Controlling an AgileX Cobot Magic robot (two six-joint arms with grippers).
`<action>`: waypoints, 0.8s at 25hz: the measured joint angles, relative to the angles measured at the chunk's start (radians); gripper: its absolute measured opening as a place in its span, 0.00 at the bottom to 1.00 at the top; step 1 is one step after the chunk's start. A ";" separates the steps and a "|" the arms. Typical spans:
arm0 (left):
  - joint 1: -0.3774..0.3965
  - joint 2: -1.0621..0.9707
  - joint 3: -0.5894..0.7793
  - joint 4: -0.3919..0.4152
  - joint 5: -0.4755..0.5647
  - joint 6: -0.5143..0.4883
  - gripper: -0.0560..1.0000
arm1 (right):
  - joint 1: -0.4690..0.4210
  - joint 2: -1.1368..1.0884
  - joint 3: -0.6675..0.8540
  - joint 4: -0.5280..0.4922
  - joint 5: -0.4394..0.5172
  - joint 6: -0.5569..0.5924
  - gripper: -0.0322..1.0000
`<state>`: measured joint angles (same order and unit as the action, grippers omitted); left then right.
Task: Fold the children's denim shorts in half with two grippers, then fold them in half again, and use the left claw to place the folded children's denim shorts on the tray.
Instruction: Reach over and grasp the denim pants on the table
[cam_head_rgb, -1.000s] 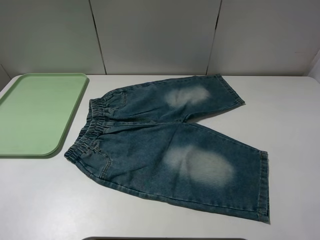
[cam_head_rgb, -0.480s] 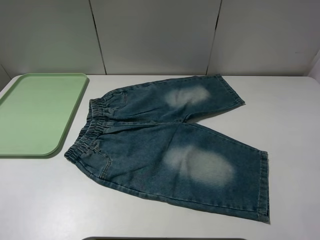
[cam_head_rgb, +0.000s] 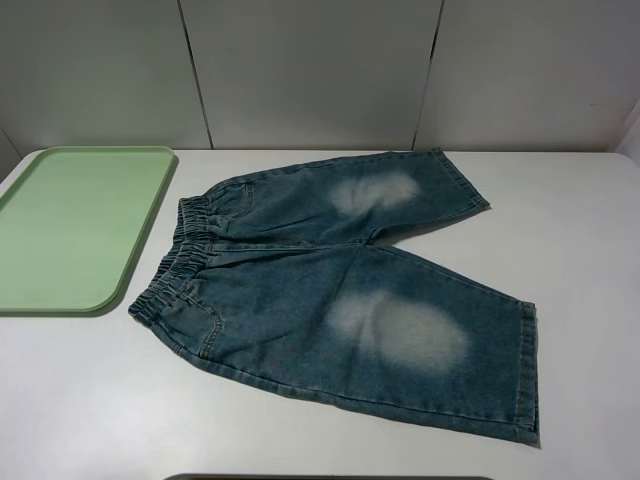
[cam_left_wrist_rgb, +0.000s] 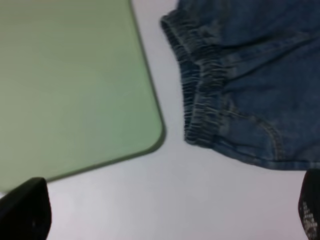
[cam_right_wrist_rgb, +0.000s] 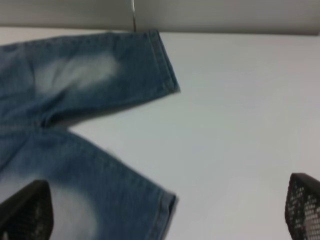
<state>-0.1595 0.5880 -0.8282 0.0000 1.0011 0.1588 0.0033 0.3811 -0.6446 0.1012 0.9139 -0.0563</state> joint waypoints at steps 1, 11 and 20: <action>-0.042 0.031 -0.010 0.017 -0.005 0.003 0.99 | 0.000 0.048 -0.023 0.003 -0.020 -0.010 0.71; -0.448 0.349 -0.027 0.196 -0.012 0.007 0.98 | 0.224 0.494 -0.187 0.034 -0.049 -0.324 0.71; -0.628 0.541 -0.001 0.208 -0.016 0.115 0.98 | 0.646 0.725 -0.183 -0.123 -0.027 -0.381 0.71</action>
<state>-0.7877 1.1290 -0.8291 0.2082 0.9847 0.2733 0.6490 1.1058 -0.8278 -0.0214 0.8873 -0.4377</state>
